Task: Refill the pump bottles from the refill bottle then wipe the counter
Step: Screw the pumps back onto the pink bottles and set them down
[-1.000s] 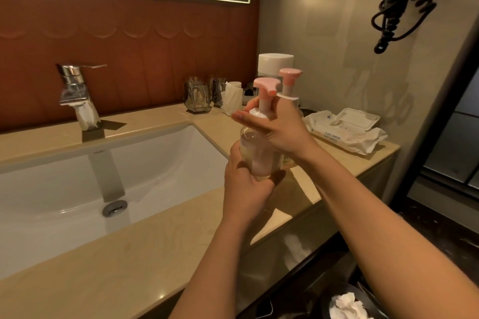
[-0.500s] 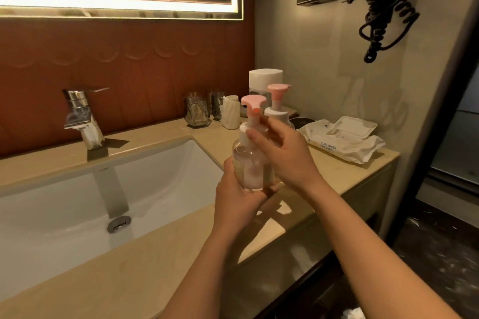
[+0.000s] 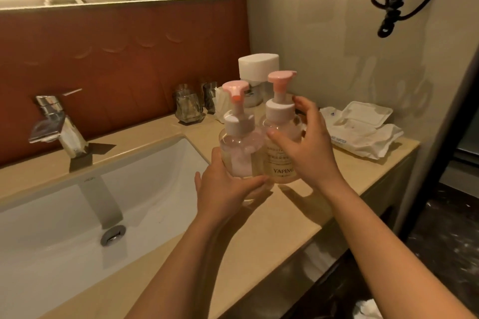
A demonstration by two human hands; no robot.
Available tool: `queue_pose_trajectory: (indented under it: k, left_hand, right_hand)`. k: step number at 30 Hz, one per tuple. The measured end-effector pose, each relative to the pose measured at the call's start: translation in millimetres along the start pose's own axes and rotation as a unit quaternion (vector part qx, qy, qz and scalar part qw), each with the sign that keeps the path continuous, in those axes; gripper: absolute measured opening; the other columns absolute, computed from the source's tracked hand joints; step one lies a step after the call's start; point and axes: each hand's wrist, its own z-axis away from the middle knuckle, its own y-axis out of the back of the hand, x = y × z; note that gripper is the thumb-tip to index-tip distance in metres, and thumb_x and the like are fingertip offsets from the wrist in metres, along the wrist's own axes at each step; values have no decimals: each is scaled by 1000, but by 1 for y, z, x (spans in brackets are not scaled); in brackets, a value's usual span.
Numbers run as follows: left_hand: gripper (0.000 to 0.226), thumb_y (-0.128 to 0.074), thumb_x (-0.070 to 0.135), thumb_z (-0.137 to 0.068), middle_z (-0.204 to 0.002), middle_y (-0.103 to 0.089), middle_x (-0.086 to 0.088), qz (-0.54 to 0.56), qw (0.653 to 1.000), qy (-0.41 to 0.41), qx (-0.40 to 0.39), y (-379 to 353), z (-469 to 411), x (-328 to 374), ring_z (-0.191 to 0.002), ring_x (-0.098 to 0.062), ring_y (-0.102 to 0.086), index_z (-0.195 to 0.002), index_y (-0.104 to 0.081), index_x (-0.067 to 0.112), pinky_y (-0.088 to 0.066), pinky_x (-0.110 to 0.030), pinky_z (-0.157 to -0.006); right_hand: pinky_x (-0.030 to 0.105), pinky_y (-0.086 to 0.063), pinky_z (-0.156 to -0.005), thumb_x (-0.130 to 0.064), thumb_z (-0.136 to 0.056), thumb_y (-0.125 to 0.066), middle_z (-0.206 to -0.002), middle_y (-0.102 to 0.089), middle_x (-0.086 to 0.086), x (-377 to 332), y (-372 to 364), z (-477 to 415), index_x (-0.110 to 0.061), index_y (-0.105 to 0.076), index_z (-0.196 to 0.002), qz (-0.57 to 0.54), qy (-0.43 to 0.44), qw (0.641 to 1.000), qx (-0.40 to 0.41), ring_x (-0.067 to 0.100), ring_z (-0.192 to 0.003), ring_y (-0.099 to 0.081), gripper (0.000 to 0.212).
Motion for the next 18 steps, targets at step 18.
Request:
queue_pose_trajectory:
  k: [18]
  left_hand:
    - [87, -69, 75, -46, -115, -52, 25, -11, 996, 17, -90, 7, -69, -21, -116, -14, -54, -116, -21, 59, -38, -54, -104]
  right_hand:
    - [15, -40, -83, -26, -77, -73, -129, -47, -16, 16, -27, -46, -42, -32, -130, -36, -123, 991, -25, -2, -113, -47, 69]
